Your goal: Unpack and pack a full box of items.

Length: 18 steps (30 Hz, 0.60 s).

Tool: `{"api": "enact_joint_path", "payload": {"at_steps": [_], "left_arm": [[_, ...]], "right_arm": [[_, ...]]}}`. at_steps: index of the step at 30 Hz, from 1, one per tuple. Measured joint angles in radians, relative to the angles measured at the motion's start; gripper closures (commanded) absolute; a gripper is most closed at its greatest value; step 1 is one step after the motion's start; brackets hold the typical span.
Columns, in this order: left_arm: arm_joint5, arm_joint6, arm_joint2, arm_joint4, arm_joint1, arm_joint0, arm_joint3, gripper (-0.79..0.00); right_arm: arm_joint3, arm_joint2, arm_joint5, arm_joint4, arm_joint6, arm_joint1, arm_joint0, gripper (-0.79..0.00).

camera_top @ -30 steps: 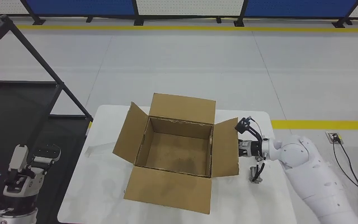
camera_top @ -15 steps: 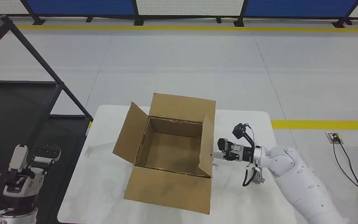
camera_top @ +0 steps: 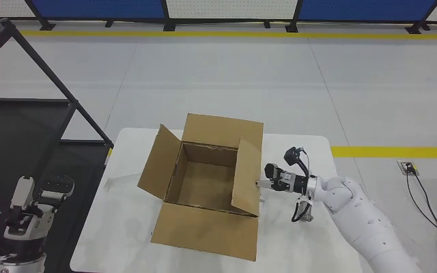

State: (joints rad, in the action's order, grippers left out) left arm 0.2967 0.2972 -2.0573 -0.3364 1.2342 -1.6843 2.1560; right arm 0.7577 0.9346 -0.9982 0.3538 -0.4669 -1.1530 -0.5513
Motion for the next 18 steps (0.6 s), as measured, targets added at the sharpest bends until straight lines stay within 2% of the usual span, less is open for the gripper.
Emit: {"api": "enact_joint_path", "payload": {"at_steps": [2,3,4,7,8,13,18], "left_arm": [[0.0,0.0,0.0,0.0,0.0,0.0,0.0,-0.785],[0.0,0.0,0.0,0.0,0.0,0.0,0.0,-0.785],[0.0,0.0,0.0,0.0,0.0,0.0,0.0,-0.785],[0.0,0.0,0.0,0.0,0.0,0.0,0.0,-0.785],[0.0,0.0,0.0,0.0,0.0,0.0,0.0,-0.785],[0.0,0.0,0.0,0.0,0.0,0.0,0.0,-0.785],[0.0,0.0,0.0,0.0,0.0,0.0,0.0,-0.785]], "right_arm": [[-0.004,0.005,-0.015,-0.023,0.019,0.0,-0.006,-0.662],[-0.002,0.007,-0.016,-0.034,0.025,0.001,-0.01,-0.557],[0.002,0.011,-0.015,-0.051,0.03,0.002,-0.016,-0.363],[0.008,0.019,-0.014,-0.09,0.016,0.011,-0.027,-0.175],[0.008,0.02,-0.014,-0.097,0.006,0.014,-0.027,-0.012],[0.004,0.003,-0.014,-0.128,-0.076,0.018,-0.016,0.0],[-0.012,-0.01,-0.014,-0.151,-0.098,0.014,-0.002,0.0]]}}
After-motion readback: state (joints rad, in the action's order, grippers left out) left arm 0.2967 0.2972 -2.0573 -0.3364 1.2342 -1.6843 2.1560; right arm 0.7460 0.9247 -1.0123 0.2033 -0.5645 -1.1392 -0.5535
